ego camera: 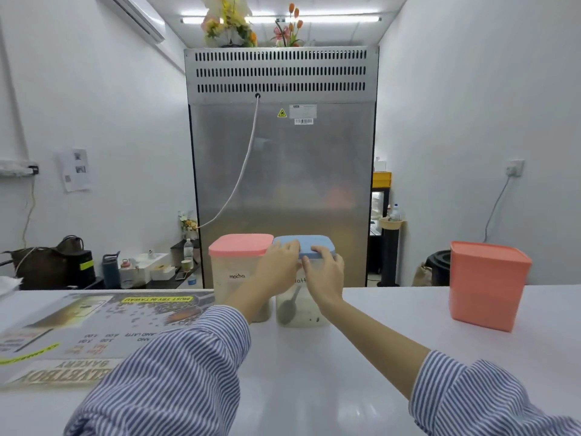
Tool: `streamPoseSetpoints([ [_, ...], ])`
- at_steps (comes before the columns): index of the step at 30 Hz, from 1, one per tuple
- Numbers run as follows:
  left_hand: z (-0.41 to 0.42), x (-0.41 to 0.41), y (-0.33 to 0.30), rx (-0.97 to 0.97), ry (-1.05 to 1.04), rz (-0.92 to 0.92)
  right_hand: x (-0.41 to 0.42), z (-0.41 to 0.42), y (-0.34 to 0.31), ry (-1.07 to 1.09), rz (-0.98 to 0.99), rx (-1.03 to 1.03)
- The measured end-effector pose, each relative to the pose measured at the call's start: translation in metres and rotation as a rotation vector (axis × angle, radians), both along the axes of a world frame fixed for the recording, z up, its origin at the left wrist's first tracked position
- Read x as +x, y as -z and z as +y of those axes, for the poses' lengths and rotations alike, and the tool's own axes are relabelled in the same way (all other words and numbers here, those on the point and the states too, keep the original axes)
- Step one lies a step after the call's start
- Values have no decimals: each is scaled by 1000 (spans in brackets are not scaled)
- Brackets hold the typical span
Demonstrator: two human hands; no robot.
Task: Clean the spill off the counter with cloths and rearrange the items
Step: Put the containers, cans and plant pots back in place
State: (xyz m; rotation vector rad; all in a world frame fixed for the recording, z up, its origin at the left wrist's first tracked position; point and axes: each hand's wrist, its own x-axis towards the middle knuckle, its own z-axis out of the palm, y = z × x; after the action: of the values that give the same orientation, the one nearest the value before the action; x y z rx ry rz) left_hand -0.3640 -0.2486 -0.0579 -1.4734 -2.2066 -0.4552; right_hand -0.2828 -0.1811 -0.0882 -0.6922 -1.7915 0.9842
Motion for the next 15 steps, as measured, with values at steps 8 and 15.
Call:
streamPoseSetpoints([
  [8, 7, 13, -15, -116, -143, 136, 21, 13, -9, -32, -69, -21],
  [15, 92, 106, -21, -112, 163, 108, 118, 93, -18, 360, -91, 76],
])
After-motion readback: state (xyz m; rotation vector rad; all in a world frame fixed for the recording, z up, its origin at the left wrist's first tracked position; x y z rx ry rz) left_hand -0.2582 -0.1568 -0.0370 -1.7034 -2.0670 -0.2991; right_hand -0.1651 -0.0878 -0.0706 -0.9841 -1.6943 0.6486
